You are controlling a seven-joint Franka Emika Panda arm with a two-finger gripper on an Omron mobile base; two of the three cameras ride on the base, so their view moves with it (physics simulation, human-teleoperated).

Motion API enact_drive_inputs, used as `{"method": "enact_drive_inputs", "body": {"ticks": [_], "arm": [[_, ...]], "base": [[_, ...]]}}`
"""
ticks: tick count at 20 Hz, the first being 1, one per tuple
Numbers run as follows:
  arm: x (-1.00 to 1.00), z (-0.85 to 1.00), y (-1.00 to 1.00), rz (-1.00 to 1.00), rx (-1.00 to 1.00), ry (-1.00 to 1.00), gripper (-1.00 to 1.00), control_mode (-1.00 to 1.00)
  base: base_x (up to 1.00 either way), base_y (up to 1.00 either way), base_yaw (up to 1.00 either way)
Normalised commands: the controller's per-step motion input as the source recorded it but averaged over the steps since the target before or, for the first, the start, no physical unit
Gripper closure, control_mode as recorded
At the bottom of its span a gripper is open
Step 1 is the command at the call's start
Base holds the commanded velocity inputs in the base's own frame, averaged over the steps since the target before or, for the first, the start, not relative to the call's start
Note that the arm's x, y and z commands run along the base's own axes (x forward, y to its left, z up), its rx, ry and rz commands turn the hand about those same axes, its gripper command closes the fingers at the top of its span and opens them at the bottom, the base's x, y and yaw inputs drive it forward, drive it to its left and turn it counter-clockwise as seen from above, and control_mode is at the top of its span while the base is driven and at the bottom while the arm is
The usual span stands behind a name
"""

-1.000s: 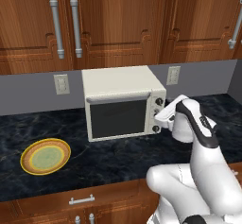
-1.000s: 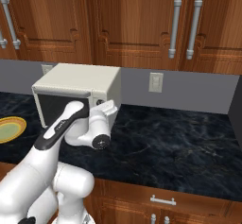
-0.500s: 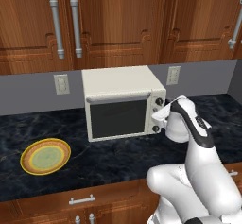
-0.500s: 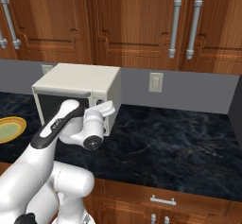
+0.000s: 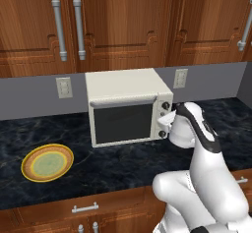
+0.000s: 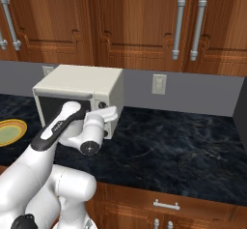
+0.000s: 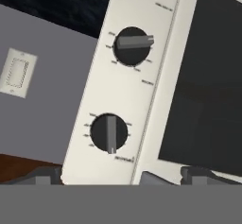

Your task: Pull the toaster oven rack outwards. Pick up the baguette from the plate and place it on the toaster oven rack. Close the toaster oven door fully and set the temperature to the lowest setting.

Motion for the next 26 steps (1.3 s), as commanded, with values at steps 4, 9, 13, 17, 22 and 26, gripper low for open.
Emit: {"method": "enact_drive_inputs", "body": {"ticks": [4, 9, 13, 17, 22, 26], "arm": [[0.0, -0.03, -0.21, -0.06, 0.08, 0.0, -1.0, -1.0], [0.01, -0.02, -0.03, -0.02, 0.03, 0.0, -1.0, -1.0], [0.06, -0.01, 0.0, 0.0, 0.0, 0.0, -1.0, -1.0], [0.09, 0.0, 0.0, 0.0, 0.0, 0.0, -1.0, -1.0], [0.09, 0.0, 0.0, 0.0, 0.0, 0.0, -1.0, -1.0], [0.09, -0.07, 0.0, 0.0, 0.0, 0.0, -1.0, -1.0]], "base": [[0.0, 0.0, 0.0], [0.0, 0.0, 0.0], [0.0, 0.0, 0.0], [0.0, 0.0, 0.0], [0.0, 0.0, 0.0], [0.0, 0.0, 0.0]]}}
